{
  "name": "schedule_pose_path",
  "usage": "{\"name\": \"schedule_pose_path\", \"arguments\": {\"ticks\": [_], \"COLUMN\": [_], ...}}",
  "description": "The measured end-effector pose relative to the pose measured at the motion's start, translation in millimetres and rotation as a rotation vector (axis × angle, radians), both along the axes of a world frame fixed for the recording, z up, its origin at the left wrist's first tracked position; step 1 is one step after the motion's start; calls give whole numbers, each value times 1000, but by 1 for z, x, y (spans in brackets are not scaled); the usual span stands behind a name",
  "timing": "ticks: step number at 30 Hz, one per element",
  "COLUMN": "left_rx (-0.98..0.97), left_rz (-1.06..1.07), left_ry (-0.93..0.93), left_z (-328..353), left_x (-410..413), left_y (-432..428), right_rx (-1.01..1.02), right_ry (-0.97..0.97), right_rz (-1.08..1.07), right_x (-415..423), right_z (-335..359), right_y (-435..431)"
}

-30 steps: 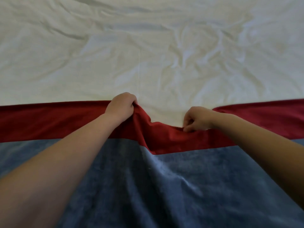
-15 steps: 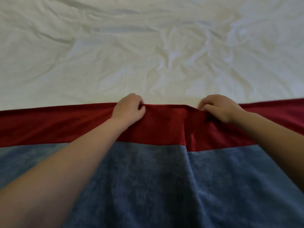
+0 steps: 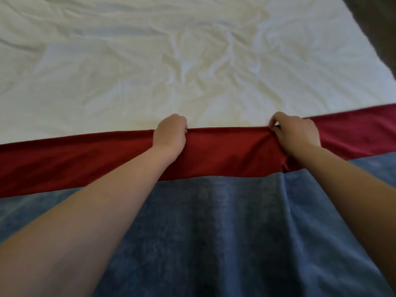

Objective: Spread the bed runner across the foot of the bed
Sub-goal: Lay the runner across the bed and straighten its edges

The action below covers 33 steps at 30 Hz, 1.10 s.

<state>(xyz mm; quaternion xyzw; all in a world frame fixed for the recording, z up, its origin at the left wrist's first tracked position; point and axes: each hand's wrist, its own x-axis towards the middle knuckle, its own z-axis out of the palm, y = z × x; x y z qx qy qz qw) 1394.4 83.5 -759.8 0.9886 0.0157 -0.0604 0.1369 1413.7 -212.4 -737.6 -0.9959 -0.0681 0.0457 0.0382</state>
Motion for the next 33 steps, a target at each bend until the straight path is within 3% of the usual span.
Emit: {"name": "schedule_pose_path", "arguments": {"ticks": [5,13,22,25,30,33], "left_rx": [-12,-123,-217,-144,224,256], "left_rz": [2,-215,-145,-90,-84,-21], "left_ry": [13,72,20,20,-9,35], "left_z": [8,25,33,31,31,27], "left_x": [-3,-9,13,22,36,40], "left_y": [-10,-81,-185,-219,-258,-264], "right_rx": [25,36,8,3,-35,-70], "right_ry": [-28,132,85,49,46,49], "right_rz": [39,-137,108,198,147,120], "right_x": [-11,-19,21,26,44,52], "right_z": [8,20,-1,-5,-8,-8], "right_y": [6,-44,-77,-87,-119,-143]}}
